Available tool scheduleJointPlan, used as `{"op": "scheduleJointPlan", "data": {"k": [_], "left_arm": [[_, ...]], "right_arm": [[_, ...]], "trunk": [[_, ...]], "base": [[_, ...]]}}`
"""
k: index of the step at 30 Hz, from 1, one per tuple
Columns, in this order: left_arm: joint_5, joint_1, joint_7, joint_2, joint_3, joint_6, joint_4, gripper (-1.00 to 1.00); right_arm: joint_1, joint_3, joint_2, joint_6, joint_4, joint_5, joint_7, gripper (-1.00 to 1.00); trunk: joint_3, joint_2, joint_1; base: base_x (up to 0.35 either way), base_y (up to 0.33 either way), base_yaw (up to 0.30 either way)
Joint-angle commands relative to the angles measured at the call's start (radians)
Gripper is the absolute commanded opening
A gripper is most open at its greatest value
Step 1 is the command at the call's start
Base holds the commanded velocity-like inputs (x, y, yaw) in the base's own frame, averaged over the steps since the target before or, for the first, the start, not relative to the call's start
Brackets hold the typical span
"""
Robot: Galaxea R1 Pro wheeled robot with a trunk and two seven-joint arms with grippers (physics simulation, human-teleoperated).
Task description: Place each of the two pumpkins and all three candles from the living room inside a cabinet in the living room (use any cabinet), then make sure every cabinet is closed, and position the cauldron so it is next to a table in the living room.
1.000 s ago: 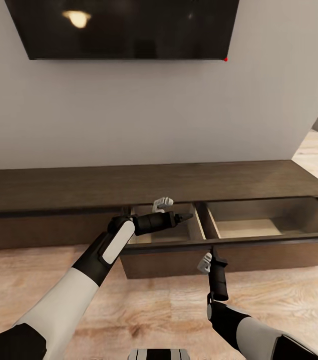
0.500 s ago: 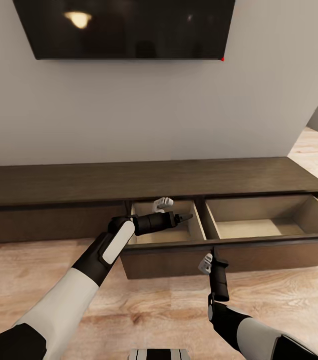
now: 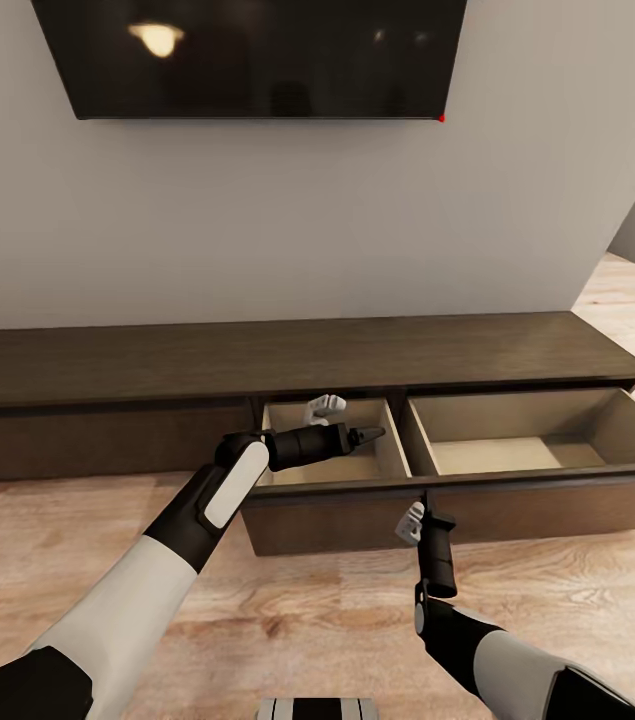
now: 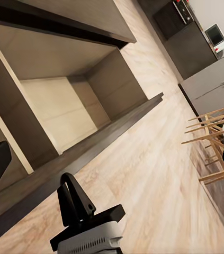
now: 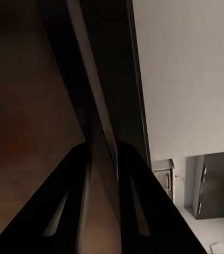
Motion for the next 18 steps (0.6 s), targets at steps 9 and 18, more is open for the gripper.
{"op": "scheduleJointPlan", "data": {"k": [9, 18], "left_arm": [[0.000, 0.000, 0.000, 0.000, 0.000, 0.000, 0.000, 1.00], [0.000, 0.001, 0.000, 0.000, -0.001, -0.001, 0.001, 1.00]], "right_arm": [[0.008, 0.037, 0.010, -0.010, -0.003, 0.016, -0.035, -1.00], [0.008, 0.036, 0.009, -0.012, -0.003, 0.016, -0.036, 1.00]], "trunk": [[0.000, 0.000, 0.000], [0.000, 0.000, 0.000]], "base": [[0.000, 0.000, 0.000], [0.000, 0.000, 0.000]]}}
